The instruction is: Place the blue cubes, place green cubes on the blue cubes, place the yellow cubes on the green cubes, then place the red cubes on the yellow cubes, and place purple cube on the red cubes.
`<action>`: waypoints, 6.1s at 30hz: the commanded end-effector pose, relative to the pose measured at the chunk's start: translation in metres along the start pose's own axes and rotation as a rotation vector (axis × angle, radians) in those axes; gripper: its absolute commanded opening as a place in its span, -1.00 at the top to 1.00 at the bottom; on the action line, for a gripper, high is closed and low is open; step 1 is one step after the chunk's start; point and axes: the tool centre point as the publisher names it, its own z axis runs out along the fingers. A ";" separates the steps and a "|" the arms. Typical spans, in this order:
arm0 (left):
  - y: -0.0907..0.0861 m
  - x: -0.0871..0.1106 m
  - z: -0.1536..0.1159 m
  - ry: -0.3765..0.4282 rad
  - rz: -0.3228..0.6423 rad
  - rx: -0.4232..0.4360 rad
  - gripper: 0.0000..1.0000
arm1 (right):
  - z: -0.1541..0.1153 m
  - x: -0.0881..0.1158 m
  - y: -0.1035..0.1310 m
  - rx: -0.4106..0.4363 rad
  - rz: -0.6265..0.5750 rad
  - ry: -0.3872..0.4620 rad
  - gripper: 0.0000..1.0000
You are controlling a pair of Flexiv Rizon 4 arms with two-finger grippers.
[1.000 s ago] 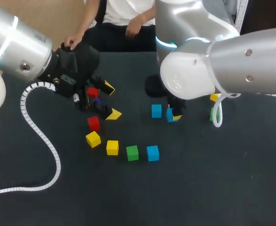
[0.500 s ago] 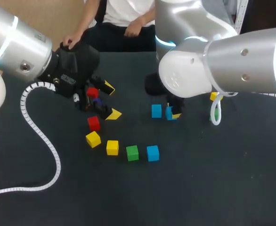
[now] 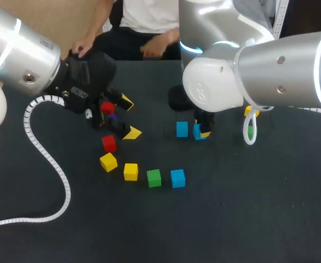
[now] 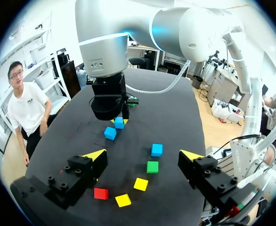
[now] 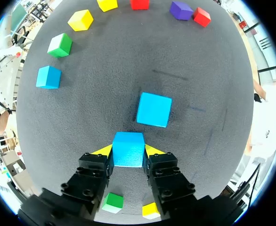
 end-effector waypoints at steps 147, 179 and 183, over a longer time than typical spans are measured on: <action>0.001 -0.001 0.000 0.006 -0.001 0.002 -1.00 | -0.061 0.081 0.083 0.160 0.187 -0.312 -1.00; 0.001 -0.001 0.000 0.006 -0.001 0.002 -1.00 | -0.065 0.103 0.088 0.203 0.140 -0.575 -1.00; 0.001 -0.001 0.000 0.006 -0.001 0.002 -1.00 | -0.065 0.098 0.069 0.197 0.123 -0.575 -1.00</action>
